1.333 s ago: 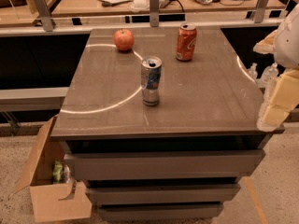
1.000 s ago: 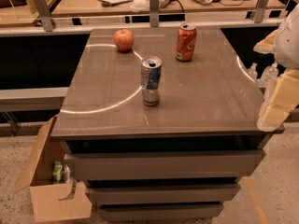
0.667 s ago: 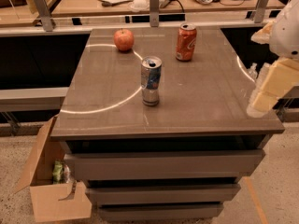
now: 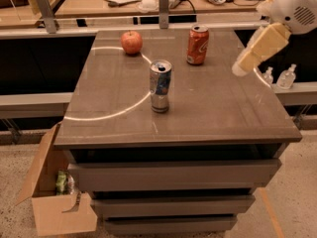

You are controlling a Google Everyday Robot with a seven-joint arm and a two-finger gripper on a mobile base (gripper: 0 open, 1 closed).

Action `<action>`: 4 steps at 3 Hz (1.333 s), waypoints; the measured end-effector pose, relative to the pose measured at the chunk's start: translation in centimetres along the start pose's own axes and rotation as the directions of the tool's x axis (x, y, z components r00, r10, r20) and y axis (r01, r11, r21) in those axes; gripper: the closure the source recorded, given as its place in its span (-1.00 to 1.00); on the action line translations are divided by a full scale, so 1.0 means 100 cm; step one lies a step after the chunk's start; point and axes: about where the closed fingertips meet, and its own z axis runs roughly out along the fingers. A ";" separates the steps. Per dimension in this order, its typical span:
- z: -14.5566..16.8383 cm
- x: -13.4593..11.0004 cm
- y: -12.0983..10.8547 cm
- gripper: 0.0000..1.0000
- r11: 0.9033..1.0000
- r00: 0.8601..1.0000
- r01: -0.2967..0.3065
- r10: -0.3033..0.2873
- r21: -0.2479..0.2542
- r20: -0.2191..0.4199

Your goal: Pick apple

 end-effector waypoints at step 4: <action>0.092 -0.122 -0.049 -1.00 0.999 0.967 -0.009 0.019 -0.041 0.256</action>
Offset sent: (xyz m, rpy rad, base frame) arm 0.1388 0.1084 0.0101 0.2849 -0.0765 0.1024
